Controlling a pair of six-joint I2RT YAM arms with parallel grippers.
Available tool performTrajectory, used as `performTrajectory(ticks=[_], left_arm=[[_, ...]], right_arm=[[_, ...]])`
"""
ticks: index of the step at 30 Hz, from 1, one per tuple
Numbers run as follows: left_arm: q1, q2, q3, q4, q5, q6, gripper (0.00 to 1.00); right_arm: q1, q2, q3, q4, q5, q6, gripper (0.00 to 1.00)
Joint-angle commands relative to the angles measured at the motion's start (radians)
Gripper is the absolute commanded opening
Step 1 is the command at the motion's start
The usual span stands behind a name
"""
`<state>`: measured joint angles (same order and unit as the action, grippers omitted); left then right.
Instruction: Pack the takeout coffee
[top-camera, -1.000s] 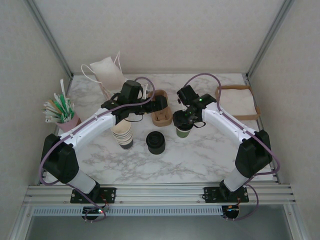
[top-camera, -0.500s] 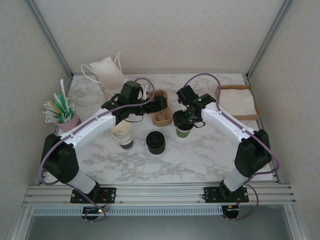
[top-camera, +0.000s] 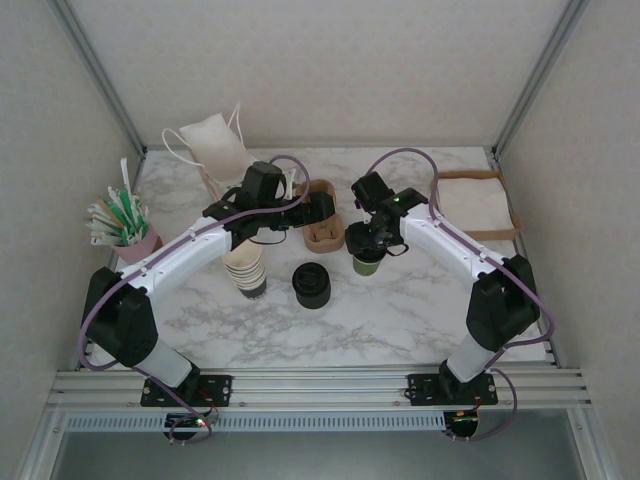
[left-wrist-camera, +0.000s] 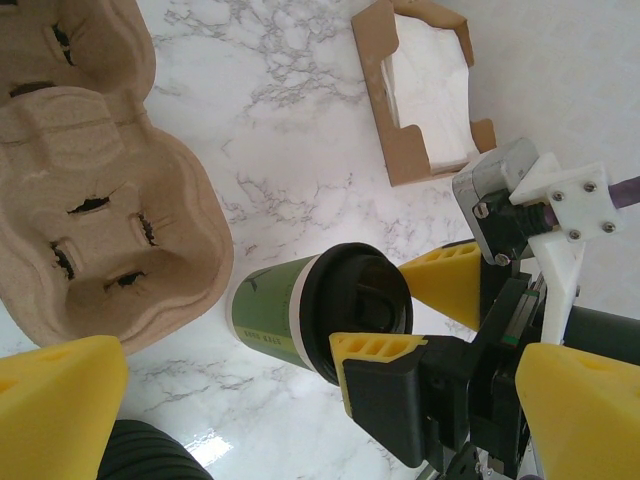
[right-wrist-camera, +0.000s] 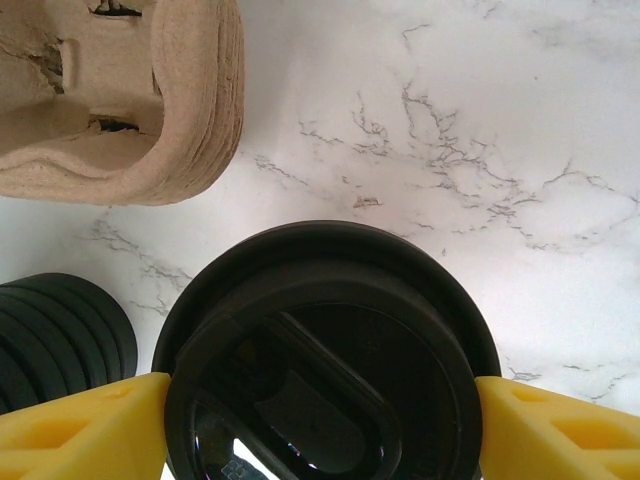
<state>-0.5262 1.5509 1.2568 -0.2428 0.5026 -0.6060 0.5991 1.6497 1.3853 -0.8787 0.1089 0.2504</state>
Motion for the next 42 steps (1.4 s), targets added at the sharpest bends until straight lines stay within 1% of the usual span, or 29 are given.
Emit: performTrajectory(ticks=[1, 16, 33, 42], left_arm=[[0.008, -0.023, -0.015, 0.022, 0.013, -0.009, 1.0], [0.008, -0.019, -0.017, 0.027, 0.013, -0.011, 1.0], [0.007, -0.015, -0.018, 0.032, 0.016, -0.012, 1.0], [0.007, -0.012, -0.008, 0.029, 0.019, -0.012, 1.0]], right_arm=[[0.005, 0.011, -0.021, -0.008, 0.0, 0.013, 0.76], [0.005, 0.021, -0.051, 0.003, -0.012, 0.018, 0.76], [0.004, 0.075, -0.052, -0.02, -0.024, 0.018, 0.75], [0.004, 0.028, -0.039, -0.059, -0.047, 0.008, 0.75]])
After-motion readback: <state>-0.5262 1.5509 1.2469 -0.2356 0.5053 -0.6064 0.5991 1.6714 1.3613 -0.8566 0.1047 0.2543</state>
